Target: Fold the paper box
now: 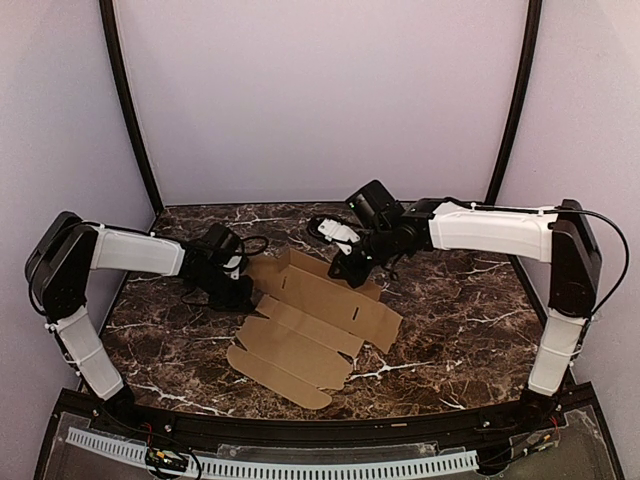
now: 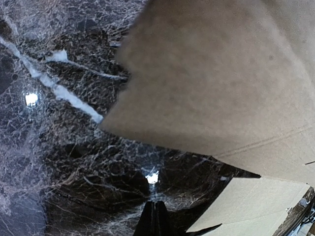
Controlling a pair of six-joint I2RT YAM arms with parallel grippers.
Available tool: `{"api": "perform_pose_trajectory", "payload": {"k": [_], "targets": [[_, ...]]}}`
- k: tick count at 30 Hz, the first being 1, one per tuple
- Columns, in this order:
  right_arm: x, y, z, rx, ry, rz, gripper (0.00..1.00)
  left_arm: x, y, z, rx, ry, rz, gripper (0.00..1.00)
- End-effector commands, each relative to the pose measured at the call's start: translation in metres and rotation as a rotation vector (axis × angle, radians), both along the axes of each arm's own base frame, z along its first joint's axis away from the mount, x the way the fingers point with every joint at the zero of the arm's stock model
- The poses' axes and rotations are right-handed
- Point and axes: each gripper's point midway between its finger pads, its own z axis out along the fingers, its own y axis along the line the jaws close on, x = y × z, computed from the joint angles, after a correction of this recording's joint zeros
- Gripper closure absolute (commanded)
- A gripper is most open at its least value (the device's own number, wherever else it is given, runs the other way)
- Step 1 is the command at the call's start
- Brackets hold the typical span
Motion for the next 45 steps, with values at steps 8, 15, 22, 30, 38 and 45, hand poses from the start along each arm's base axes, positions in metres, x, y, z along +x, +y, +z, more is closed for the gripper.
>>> {"api": "perform_pose_trajectory", "payload": {"k": [8,15,22,30,38,45], "targets": [[0.001,0.007,0.014,0.058,-0.012,0.012,1.0,-0.002,-0.013,-0.002,-0.088,-0.005,-0.029,0.99],[0.006,0.004,0.005,0.035,-0.008,-0.019,1.0,-0.007,-0.029,0.004,-0.201,0.003,-0.047,0.99],[0.007,0.005,-0.004,0.023,0.004,-0.034,1.0,-0.014,-0.038,0.012,-0.286,0.008,-0.064,0.99],[0.009,0.004,-0.011,0.013,0.024,-0.054,1.0,-0.015,-0.047,0.032,-0.371,-0.042,-0.089,0.99],[0.011,0.004,-0.019,0.004,0.041,-0.077,1.0,-0.012,-0.06,0.048,-0.469,-0.076,-0.107,0.99],[0.011,0.007,-0.026,0.008,0.066,-0.091,1.0,-0.02,-0.065,0.04,-0.482,-0.05,-0.115,0.99]]}}
